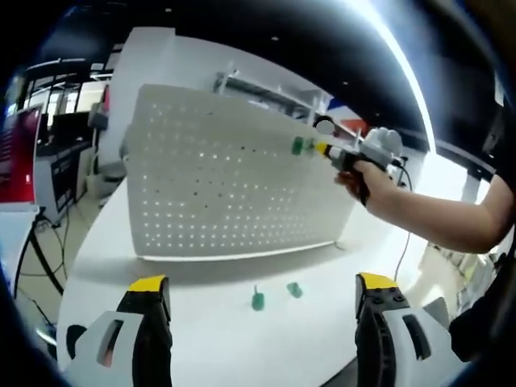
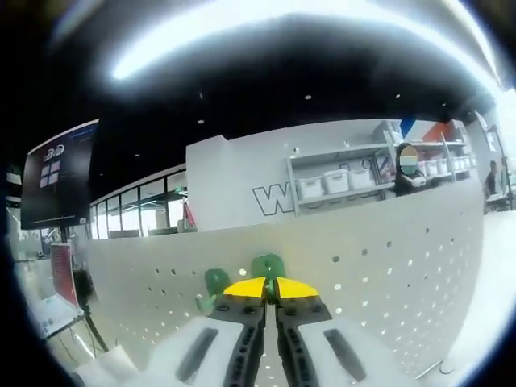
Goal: Insert the hook assembly into the mounting plate slot until the hook locks in place.
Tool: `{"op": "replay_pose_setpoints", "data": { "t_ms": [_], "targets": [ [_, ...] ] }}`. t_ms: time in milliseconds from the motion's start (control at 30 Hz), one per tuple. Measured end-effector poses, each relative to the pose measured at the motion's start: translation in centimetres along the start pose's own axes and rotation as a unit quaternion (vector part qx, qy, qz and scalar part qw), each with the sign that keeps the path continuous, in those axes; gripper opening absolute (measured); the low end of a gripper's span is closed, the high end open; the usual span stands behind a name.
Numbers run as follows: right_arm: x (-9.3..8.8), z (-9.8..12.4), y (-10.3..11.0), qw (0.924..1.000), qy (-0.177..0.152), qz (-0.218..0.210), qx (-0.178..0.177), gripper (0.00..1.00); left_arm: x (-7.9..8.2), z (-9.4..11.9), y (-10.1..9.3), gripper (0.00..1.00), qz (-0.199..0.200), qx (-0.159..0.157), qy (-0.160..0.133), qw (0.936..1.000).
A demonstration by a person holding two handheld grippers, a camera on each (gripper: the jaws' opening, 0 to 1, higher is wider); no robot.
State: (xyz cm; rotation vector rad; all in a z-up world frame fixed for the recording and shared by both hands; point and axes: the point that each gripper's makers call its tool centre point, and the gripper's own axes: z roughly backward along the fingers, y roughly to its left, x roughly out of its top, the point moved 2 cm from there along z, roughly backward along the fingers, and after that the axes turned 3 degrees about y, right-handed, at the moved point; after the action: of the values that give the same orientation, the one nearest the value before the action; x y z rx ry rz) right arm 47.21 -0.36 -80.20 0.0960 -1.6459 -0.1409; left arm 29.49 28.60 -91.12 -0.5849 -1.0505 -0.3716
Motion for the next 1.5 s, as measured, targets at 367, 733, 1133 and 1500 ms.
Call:
{"op": "replay_pose_setpoints", "data": {
  "t_ms": [367, 733, 1133, 1500],
  "targets": [
    [-0.5, -0.4, -0.4, 0.9998, -0.011, -0.016, -0.007, 0.00, -0.2, 0.0, 0.4, 0.96, 0.001, 0.003, 0.004, 1.0000],
    [-0.9, -0.6, -0.4, 0.9998, -0.005, 0.002, -0.022, 0.01, -0.3, -0.3, 0.4, 0.96, 0.002, 0.001, 0.008, 1.0000],
    [0.4, -0.5, -0.9, 0.9998, -0.001, -0.003, -0.021, 0.15, -0.5, 0.2, 0.4, 0.97, 0.002, 0.003, 0.010, 0.9999],
    [2.7, 1.0, -0.8, 0.9999, -0.004, 0.008, 0.007, 0.22, -1.5, 0.6, 0.1, 0.98, 0.005, 0.003, 0.027, 0.9996]
  ]
}}
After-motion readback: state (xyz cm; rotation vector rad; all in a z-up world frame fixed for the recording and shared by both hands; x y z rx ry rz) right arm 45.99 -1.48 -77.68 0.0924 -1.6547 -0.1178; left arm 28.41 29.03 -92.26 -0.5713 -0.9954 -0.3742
